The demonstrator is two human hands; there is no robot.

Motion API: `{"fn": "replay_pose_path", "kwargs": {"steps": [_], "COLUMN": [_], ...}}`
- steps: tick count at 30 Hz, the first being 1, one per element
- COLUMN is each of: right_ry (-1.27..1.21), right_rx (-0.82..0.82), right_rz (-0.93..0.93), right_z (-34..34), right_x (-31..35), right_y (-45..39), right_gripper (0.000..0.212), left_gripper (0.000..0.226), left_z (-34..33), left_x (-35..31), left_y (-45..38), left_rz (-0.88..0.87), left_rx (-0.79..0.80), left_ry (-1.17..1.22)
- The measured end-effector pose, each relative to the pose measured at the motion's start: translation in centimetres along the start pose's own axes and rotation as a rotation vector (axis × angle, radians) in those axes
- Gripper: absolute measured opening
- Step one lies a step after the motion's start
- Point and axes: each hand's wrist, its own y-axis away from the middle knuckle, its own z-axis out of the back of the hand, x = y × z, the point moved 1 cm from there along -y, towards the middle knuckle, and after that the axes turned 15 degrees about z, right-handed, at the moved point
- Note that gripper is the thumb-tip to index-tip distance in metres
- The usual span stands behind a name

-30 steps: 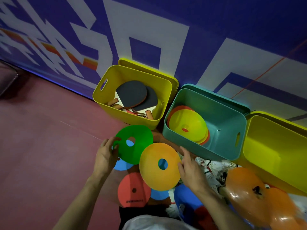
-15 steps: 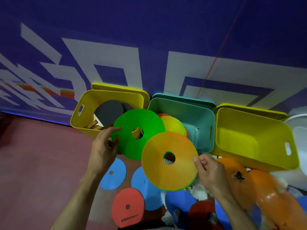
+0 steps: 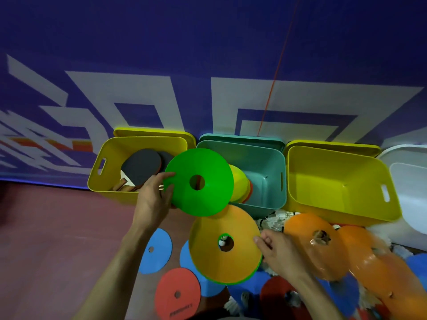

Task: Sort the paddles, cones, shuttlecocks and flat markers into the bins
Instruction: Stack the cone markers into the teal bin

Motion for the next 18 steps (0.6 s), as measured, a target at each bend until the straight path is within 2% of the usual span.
{"fn": "replay_pose_path", "kwargs": {"steps": [4, 8, 10, 14, 18], "right_ry": [-0.045, -0.081, -0.079, -0.105, -0.206], "right_rx": [-0.018, -0.048, -0.053, -0.058, -0.149], "right_rz": [-0.006, -0.001, -0.044, -0.149, -0.219], "right_z": [2.0, 4.0, 4.6, 6.3, 7.9], "right_x": [0.7, 1.5, 1.6, 1.5, 1.7], "right_y": [-0.7, -0.6, -0.4, -0.1, -1.3], "right_gripper": [0.039, 0.037, 0.037, 0.035, 0.032], "left_gripper": [0.032, 0.030, 0.027, 0.026, 0.021], "left_z": [-1.3, -4.3, -5.5, -5.7, -4.2], "left_x": [-2.5, -3.5, -2.8, -1.2, 0.7], "left_y": [-2.7, -5.0, -5.4, -4.9, -2.2], "left_rz": [0.006, 0.144, 0.187, 0.078, 0.074], "left_rx": [0.018, 0.210, 0.255, 0.177, 0.237], "left_ry": [-0.052, -0.021, -0.075, -0.232, -0.167]}}
